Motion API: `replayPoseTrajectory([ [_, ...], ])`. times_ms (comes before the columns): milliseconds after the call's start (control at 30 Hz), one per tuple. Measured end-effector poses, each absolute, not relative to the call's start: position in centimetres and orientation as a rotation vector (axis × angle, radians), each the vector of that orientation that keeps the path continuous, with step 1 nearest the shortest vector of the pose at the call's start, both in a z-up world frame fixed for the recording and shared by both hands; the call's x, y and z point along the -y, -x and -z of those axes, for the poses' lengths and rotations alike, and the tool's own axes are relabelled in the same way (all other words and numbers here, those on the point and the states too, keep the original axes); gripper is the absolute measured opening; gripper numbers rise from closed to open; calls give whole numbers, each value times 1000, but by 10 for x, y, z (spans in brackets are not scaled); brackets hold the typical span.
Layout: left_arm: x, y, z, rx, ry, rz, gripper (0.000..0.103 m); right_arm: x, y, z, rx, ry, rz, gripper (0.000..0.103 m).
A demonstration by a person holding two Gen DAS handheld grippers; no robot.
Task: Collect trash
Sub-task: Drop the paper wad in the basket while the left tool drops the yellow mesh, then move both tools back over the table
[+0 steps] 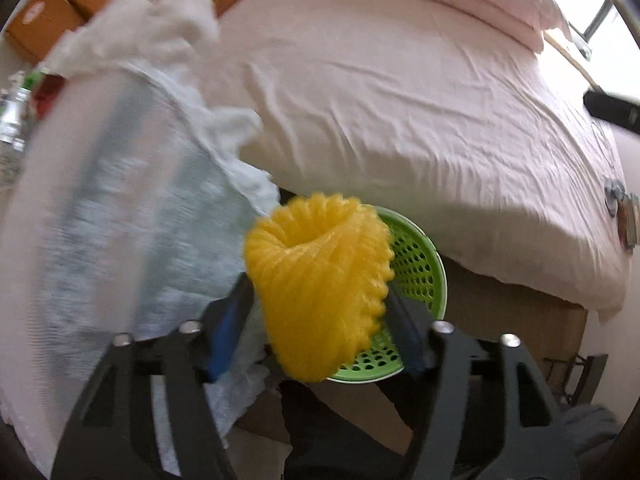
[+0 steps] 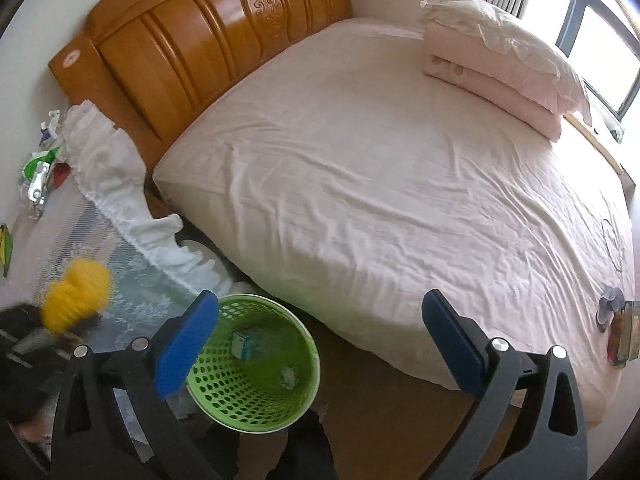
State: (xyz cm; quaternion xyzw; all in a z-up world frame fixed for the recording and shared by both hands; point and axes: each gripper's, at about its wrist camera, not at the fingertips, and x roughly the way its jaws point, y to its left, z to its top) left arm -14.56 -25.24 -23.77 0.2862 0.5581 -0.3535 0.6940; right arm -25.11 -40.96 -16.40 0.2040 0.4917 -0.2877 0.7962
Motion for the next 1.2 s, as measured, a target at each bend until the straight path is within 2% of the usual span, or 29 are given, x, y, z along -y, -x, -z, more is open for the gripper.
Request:
replayPoseTrajectory([
  [133, 263, 151, 243, -1264, -613, 812, 78, 420, 252, 173, -1086, -419, 615, 101],
  [300, 268, 146, 213, -1194, -594, 808, 81, 425, 249, 180, -1100, -426, 596, 101],
  [467, 250, 126, 143, -1072, -522, 763, 89, 423, 237, 167, -1058, -445, 564, 101],
  [533, 237, 116, 101, -997, -485, 734, 95, 417, 228, 154, -1018, -445, 543, 101],
  [700, 199, 94, 19, -860, -412, 669, 96, 394, 200, 110, -912, -401, 481, 101],
  [800, 178, 81, -13, -828, -376, 621, 96, 375, 181, 81, -842, -376, 441, 101],
  [1000, 133, 63, -41, -806, -308, 567, 96, 338, 153, 38, -730, -343, 368, 101],
  [1200, 109, 50, -42, -814, -273, 547, 96, 307, 131, 23, -704, -300, 324, 101],
])
